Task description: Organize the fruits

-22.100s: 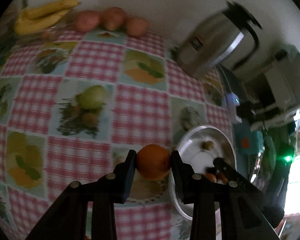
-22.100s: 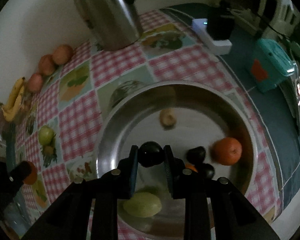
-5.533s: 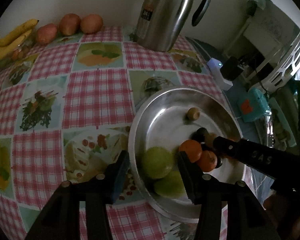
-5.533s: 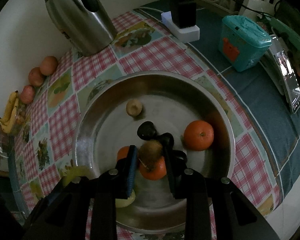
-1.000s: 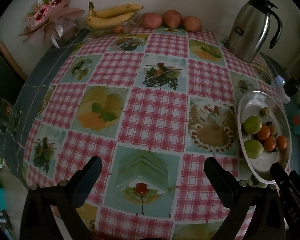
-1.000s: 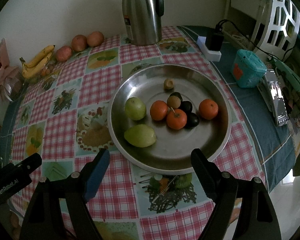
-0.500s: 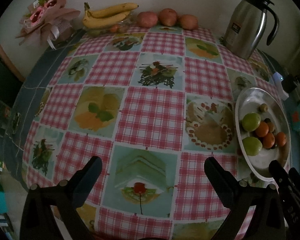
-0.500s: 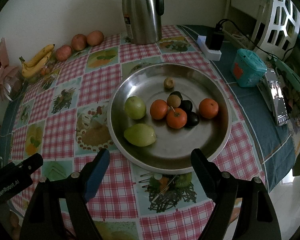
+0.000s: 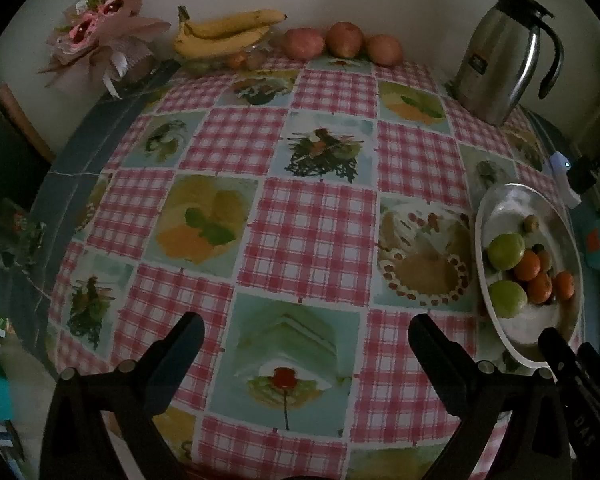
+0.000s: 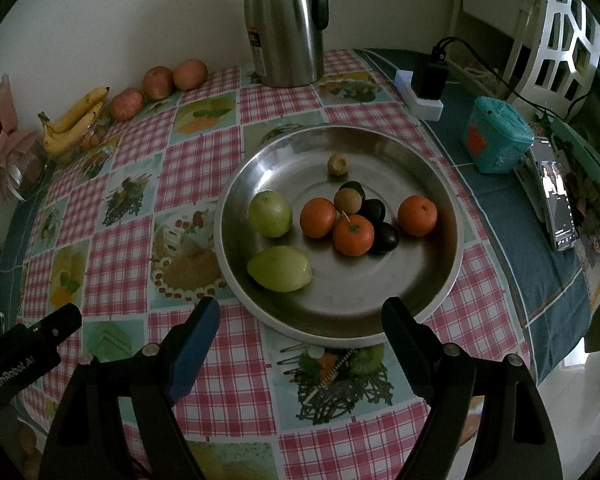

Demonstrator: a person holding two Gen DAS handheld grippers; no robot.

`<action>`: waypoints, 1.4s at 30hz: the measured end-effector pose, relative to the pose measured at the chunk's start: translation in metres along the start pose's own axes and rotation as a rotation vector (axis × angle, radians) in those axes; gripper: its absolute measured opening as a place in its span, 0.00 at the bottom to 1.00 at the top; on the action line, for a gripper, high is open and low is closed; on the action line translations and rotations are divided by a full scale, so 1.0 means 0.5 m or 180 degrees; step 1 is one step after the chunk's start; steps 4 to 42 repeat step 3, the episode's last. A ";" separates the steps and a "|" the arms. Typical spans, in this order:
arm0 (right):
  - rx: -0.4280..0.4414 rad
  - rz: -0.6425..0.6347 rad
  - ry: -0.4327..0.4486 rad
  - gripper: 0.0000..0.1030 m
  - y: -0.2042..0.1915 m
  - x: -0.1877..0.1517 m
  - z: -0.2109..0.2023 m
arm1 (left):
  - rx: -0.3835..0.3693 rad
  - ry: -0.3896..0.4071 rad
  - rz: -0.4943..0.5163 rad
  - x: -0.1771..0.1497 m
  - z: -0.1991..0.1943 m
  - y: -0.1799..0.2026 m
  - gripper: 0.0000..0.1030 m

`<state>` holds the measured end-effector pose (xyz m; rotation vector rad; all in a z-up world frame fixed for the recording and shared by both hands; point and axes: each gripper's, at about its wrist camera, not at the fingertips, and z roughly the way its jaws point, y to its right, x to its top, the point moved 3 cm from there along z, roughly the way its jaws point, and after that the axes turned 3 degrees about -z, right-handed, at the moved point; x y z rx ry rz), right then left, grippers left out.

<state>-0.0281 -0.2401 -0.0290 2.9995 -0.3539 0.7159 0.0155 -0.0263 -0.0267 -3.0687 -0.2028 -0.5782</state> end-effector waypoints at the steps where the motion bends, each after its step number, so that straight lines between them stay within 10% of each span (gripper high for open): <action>1: 0.0000 0.0002 -0.0001 0.81 0.000 0.001 0.000 | -0.0004 0.0002 -0.0011 0.000 0.000 -0.001 1.00; 42: 0.0001 0.0003 -0.0003 0.81 0.000 0.001 0.000 | -0.0011 -0.0008 -0.0014 0.001 0.001 -0.002 1.00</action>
